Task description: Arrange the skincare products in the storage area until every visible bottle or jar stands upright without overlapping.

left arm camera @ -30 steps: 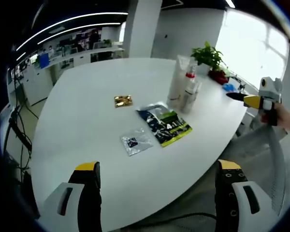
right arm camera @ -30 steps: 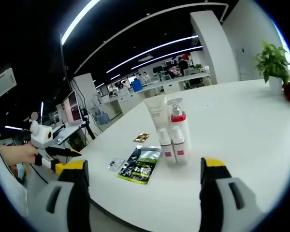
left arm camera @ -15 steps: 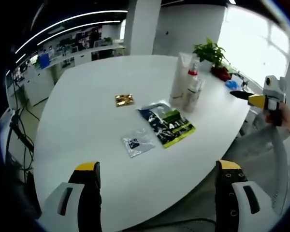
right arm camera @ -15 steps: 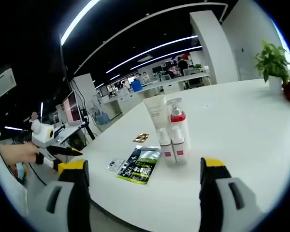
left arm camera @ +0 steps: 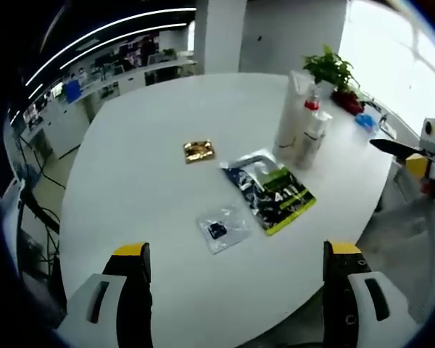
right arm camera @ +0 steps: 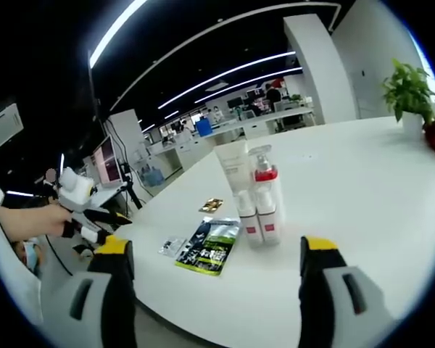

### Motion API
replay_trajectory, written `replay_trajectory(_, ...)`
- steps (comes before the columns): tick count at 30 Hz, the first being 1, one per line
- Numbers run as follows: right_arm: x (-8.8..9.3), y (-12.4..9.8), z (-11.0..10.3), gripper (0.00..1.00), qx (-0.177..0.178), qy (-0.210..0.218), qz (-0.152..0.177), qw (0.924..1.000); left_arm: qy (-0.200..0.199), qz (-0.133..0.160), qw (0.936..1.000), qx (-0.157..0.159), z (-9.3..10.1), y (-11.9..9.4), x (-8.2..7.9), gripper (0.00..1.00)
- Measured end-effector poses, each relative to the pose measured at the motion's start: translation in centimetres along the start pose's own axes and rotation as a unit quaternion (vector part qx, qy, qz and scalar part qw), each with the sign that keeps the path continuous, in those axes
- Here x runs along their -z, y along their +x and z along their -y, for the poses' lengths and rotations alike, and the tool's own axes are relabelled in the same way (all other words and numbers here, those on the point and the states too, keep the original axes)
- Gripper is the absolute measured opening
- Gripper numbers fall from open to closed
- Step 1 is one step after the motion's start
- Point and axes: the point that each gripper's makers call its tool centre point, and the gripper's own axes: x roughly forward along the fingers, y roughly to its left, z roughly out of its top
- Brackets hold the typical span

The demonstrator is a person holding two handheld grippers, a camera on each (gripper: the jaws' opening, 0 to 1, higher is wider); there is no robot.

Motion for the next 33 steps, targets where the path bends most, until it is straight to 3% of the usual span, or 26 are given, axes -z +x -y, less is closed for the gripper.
replay_trajectory(11,0.1,0.1,0.2,0.95,0.004,-0.005,-0.006,1.0000,-0.005,-0.014,0.9998,-0.015,-1.4,3.3,-3.1,0.97)
replay_trajectory(33,0.5,0.3,0.3,0.94,0.014,-0.020,-0.020,0.9995,-0.011,-0.061,0.9979,-0.020,-3.0,9.1,-5.0,0.92)
